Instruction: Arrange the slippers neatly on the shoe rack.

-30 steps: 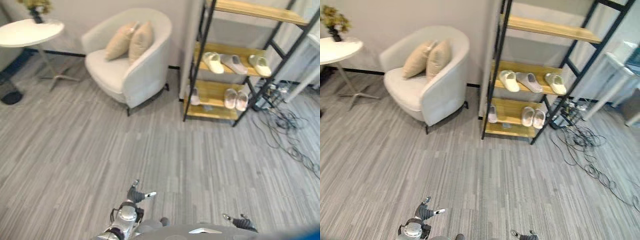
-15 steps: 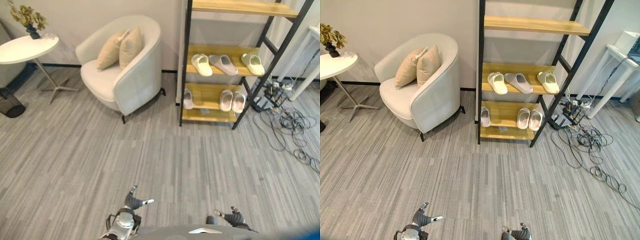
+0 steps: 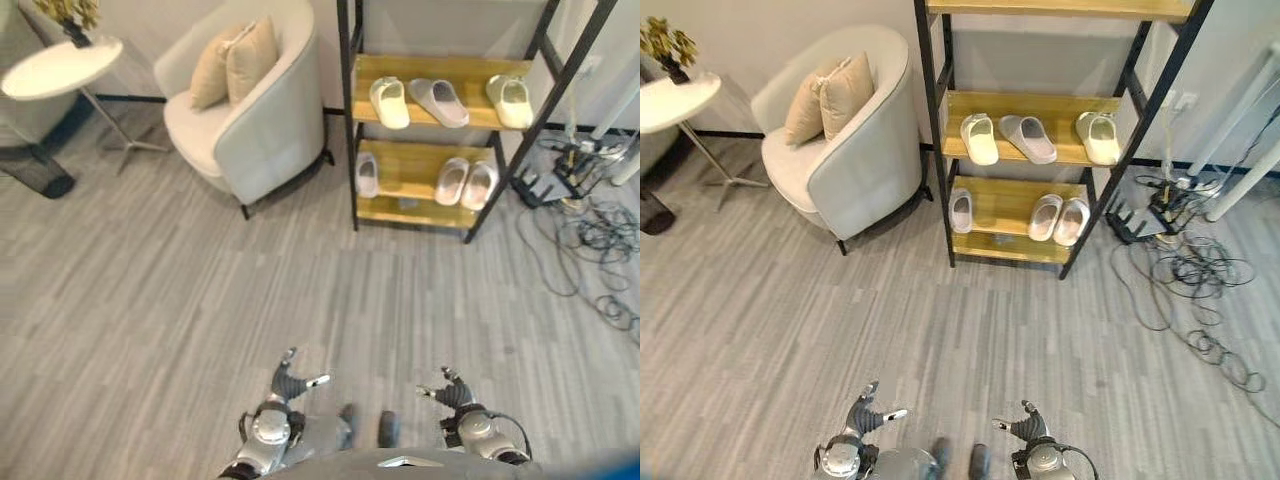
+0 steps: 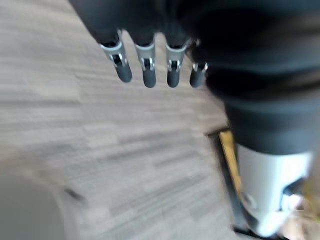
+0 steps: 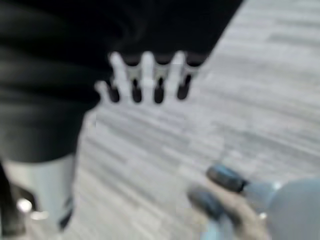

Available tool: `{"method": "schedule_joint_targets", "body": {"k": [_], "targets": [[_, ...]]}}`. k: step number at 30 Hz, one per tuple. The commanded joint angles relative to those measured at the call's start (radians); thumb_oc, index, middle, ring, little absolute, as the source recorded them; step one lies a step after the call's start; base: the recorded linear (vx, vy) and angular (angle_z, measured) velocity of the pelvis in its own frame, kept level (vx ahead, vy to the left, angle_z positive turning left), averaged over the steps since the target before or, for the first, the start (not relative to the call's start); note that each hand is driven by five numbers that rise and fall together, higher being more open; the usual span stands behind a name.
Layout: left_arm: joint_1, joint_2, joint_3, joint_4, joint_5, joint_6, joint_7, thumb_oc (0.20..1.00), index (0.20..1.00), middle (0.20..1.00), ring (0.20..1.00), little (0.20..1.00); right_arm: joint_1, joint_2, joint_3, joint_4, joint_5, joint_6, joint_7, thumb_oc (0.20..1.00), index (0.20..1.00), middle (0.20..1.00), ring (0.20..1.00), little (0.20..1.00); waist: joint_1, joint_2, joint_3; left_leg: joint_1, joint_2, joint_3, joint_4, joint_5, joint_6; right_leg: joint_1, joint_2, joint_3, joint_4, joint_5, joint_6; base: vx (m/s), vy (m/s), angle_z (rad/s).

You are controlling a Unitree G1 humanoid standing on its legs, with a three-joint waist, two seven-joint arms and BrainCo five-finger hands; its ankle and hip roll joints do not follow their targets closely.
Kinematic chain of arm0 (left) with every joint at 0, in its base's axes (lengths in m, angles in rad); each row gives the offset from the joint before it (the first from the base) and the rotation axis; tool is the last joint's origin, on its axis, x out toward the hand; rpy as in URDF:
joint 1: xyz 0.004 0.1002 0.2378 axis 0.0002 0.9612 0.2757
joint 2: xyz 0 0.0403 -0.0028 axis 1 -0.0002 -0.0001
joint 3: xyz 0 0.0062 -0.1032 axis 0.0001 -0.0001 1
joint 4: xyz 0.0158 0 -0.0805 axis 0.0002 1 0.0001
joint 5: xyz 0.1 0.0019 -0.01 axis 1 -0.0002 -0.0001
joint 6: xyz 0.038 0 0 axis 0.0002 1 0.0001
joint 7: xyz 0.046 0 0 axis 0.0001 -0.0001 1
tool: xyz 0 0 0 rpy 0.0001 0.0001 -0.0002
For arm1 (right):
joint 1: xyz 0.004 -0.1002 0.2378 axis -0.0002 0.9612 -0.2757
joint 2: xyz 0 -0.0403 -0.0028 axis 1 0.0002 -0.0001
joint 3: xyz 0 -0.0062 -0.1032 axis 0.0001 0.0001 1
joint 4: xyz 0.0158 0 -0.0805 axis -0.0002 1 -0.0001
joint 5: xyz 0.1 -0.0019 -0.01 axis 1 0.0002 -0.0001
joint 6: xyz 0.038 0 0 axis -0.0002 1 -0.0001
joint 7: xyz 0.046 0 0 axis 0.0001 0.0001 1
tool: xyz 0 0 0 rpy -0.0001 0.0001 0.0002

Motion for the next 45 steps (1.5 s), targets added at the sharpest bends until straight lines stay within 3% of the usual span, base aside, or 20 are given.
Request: {"method": "schedule_joint_targets", "body": {"k": [1, 2, 3, 4, 6, 8, 9, 11, 14, 15, 16, 21, 27, 29, 31, 33, 37, 39, 40, 45], "targets": [[0.046, 0.015, -0.011, 0.117, 0.012, -0.041, 0.035, 1.000, 1.000, 1.000, 1.000, 1.000, 0.066, 0.040, -0.005, -0.019, -0.001, -0.042, -0.042, 1.000, 1.000, 1.000, 1.000, 1.000, 0.036, 0.024, -0.070, 0.105, 0.034, -0.044, -0.201, 0.221, 0.034, 0.181, 0.063, 0.101, 0.144, -0.127, -0.017, 0.50, 0.059, -0.78], [0.042, 0.016, -0.006, 0.117, 0.006, -0.047, 0.039, 1.000, 1.000, 1.000, 1.000, 1.000, 0.074, 0.048, -0.012, -0.010, 0.006, -0.047, -0.047, 1.000, 1.000, 1.000, 1.000, 1.000, 0.035, 0.004, -0.076, 0.103, 0.029, -0.055, -0.170, 0.203, 0.039, 0.183, 0.055, 0.093, 0.183, -0.141, -0.005, 0.62, 0.077, -0.76], [0.042, 0.031, 0.006, 0.105, 0.000, -0.048, 0.036, 1.000, 1.000, 1.000, 1.000, 1.000, 0.097, 0.064, -0.033, 0.013, 0.023, -0.048, -0.038, 1.000, 1.000, 1.000, 1.000, 1.000, 0.047, -0.036, -0.080, 0.124, 0.022, -0.062, -0.115, 0.148, 0.035, 0.150, 0.044, 0.068, 0.375, -0.104, 0.069, 0.43, 0.063, -0.45], [0.042, 0.031, 0.006, 0.105, 0.000, -0.048, 0.036, 1.000, 1.000, 1.000, 1.000, 1.000, 0.097, 0.064, -0.033, 0.013, 0.023, -0.048, -0.038, 1.000, 1.000, 1.000, 1.000, 1.000, 0.049, -0.034, -0.083, 0.121, 0.025, -0.060, -0.115, 0.149, 0.034, 0.147, 0.046, 0.070, 0.373, -0.101, 0.069, 0.39, 0.078, -0.32], [0.024, 0.042, 0.006, 0.075, 0.010, -0.034, 0.040, 1.000, 1.000, 1.000, 1.000, 1.000, 0.089, 0.055, -0.046, 0.026, 0.008, -0.040, -0.028, 1.000, 1.000, 1.000, 1.000, 1.000, 0.034, -0.025, -0.072, 0.148, 0.044, -0.096, -0.058, 0.090, 0.018, -0.015, 0.034, 0.004, 0.790, 0.091, 0.180, 0.28, 0.059, -0.08], [0.017, 0.044, 0.003, 0.069, 0.013, -0.030, 0.042, 1.000, 1.000, 1.000, 1.000, 1.000, 0.093, 0.056, -0.048, 0.019, 0.007, -0.042, -0.021, 1.000, 1.000, 1.000, 1.000, 1.000, 0.024, -0.009, -0.076, 0.165, 0.066, -0.111, -0.065, 0.085, 0.017, -0.084, 0.042, -0.011, 0.872, 0.088, 0.166, 0.27, 0.096, 0.28], [0.007, 0.041, -0.004, 0.062, 0.018, -0.026, 0.046, 1.000, 1.000, 1.000, 1.000, 1.000, 0.114, 0.062, -0.055, -0.002, 0.011, -0.048, -0.010, 1.000, 1.000, 1.000, 1.000, 1.000, 0.005, 0.012, -0.076, 0.215, 0.095, -0.137, -0.084, 0.076, 0.023, -0.189, 0.042, -0.026, 0.891, 0.054, 0.125, 0.40, 0.144, 0.52], [0.000, 0.035, -0.008, 0.052, 0.018, -0.021, 0.045, 1.000, 1.000, 1.000, 1.000, 1.000, 0.138, 0.067, -0.050, -0.014, 0.005, -0.051, -0.006, 1.000, 1.000, 1.000, 1.000, 1.000, -0.017, 0.015, -0.067, 0.275, 0.098, -0.168, -0.104, 0.054, 0.029, -0.226, 0.004, -0.027, 0.744, -0.010, 0.088, 0.42, 0.078, 0.67], [-0.006, 0.034, -0.016, 0.043, 0.022, -0.020, 0.042, 1.000, 1.000, 1.000, 1.000, 1.000, 0.152, 0.065, -0.051, -0.020, 0.002, -0.049, 0.004, 1.000, 1.000, 1.000, 1.000, 1.000, -0.038, 0.011, -0.063, 0.298, 0.094, -0.207, -0.103, 0.035, 0.023, -0.230, 0.010, 0.012, 0.564, -0.020, 0.073, 0.36, -0.026, 0.37], [-0.018, 0.033, -0.034, 0.049, 0.028, -0.016, 0.040, 1.000, 1.000, 1.000, 1.000, 1.000, 0.155, 0.058, -0.063, -0.025, 0.007, -0.047, 0.011, 1.000, 1.000, 1.000, 1.000, 1.000, -0.054, -0.001, -0.064, 0.328, 0.083, -0.258, -0.111, 0.012, 0.013, -0.262, 0.003, 0.112, 0.367, 0.029, 0.085, 0.40, -0.073, 0.46], [-0.029, 0.027, -0.042, 0.055, 0.030, -0.015, 0.040, 1.000, 1.000, 1.000, 1.000, 1.000, 0.151, 0.051, -0.069, -0.025, 0.008, -0.046, 0.011, 1.000, 1.000, 1.000, 1.000, 1.000, -0.061, 0.004, -0.053, 0.358, 0.089, -0.284, -0.124, 0.002, 0.008, -0.261, -0.002, 0.144, 0.299, 0.060, 0.097, 0.40, -0.074, 0.38], [-0.059, 0.015, -0.056, 0.107, 0.027, -0.025, 0.053, 1.000, 1.000, 1.000, 1.000, 1.000, 0.141, 0.034, -0.060, -0.004, -0.003, -0.051, 0.007, 1.000, 1.000, 1.000, 1.000, 1.000, -0.075, 0.000, -0.034, 0.411, 0.103, -0.350, -0.125, -0.035, -0.002, -0.301, -0.015, 0.182, 0.241, 0.134, 0.126, 0.28, -0.126, 0.77], [0.003, 0.005, -0.059, 0.140, 0.037, -0.073, 0.088, 1.000, 1.000, 1.000, 1.000, 1.000, 0.137, 0.006, -0.066, 0.073, -0.024, -0.061, -0.063, 1.000, 1.000, 1.000, 1.000, 1.000, -0.058, -0.020, -0.074, 0.440, 0.151, -0.323, -0.058, -0.083, -0.060, -0.197, -0.016, 0.099, 0.226, 0.123, 0.058, 0.25, -0.213, 0.11], [0.006, 0.016, -0.054, 0.146, 0.041, -0.085, 0.095, 1.000, 1.000, 1.000, 1.000, 1.000, 0.137, -0.021, -0.092, 0.081, -0.023, -0.067, -0.084, 1.000, 1.000, 1.000, 1.000, 1.000, -0.062, -0.021, -0.082, 0.406, 0.158, -0.303, 0.054, -0.062, -0.124, -0.151, -0.016, 0.081, 0.201, 0.105, 0.038, 0.24, -0.221, -0.12], [-0.018, 0.025, -0.049, 0.140, 0.046, -0.080, 0.098, 1.000, 1.000, 1.000, 1.000, 1.000, 0.134, -0.029, -0.108, 0.072, -0.011, -0.078, -0.104, 1.000, 1.000, 1.000, 1.000, 1.000, -0.065, -0.030, -0.070, 0.277, 0.180, -0.235, 0.287, 0.019, -0.168, -0.095, -0.033, 0.069, 0.158, 0.093, 0.028, 0.16, -0.190, -0.02], [-0.043, 0.029, -0.040, 0.124, 0.048, -0.072, 0.112, 1.000, 1.000, 1.000, 1.000, 1.000, 0.122, -0.029, -0.106, 0.053, -0.006, -0.082, -0.108, 1.000, 1.000, 1.000, 1.000, 1.000, -0.066, -0.057, -0.048, 0.165, 0.200, -0.158, 0.385, 0.030, -0.114, -0.075, -0.049, 0.066, 0.149, 0.081, 0.015, 0.09, -0.188, 0.05], [-0.061, 0.019, -0.023, 0.110, 0.030, -0.072, 0.107, 1.000, 1.000, 1.000, 1.000, 1.000, 0.111, -0.023, -0.110, 0.078, 0.001, -0.071, -0.099, 1.000, 1.000, 1.000, 1.000, 1.000, -0.047, -0.065, -0.026, 0.089, 0.177, -0.130, 0.276, -0.023, -0.100, -0.032, -0.041, 0.080, 0.138, 0.063, -0.004, 0.13, -0.077, -0.09], [-0.046, 0.016, -0.015, 0.097, 0.020, -0.085, 0.117, 1.000, 1.000, 1.000, 1.000, 1.000, 0.113, -0.021, -0.113, 0.116, 0.015, -0.061, -0.096, 1.000, 1.000, 1.000, 1.000, 1.000, -0.003, -0.022, -0.018, 0.078, 0.111, -0.203, 0.008, 0.125, -0.132, 0.020, 0.021, 0.113, 0.137, 0.053, -0.025, 0.30, 0.017, -0.23], [-0.042, 0.022, -0.014, 0.096, 0.027, -0.093, 0.126, 1.000, 1.000, 1.000, 1.000, 1.000, 0.109, -0.024, -0.113, 0.125, 0.024, -0.058, -0.097, 1.000, 1.000, 1.000, 1.000, 1.000, 0.018, -0.012, -0.019, 0.044, 0.087, -0.239, -0.049, 0.158, -0.139, 0.042, 0.043, 0.137, 0.131, 0.046, -0.033, 0.23, 0.019, -0.51], [-0.017, 0.023, -0.030, 0.159, 0.050, -0.106, 0.179, 1.000, 1.000, 1.000, 1.000, 1.000, 0.131, -0.012, -0.117, 0.136, 0.031, -0.061, -0.118, 1.000, 1.000, 1.000, 1.000, 1.000, 0.032, 0.006, -0.035, 0.133, 0.121, -0.244, -0.141, 0.209, -0.123, 0.095, 0.067, 0.193, 0.111, 0.019, -0.031, 0.16, 0.077, -1.10]]}}
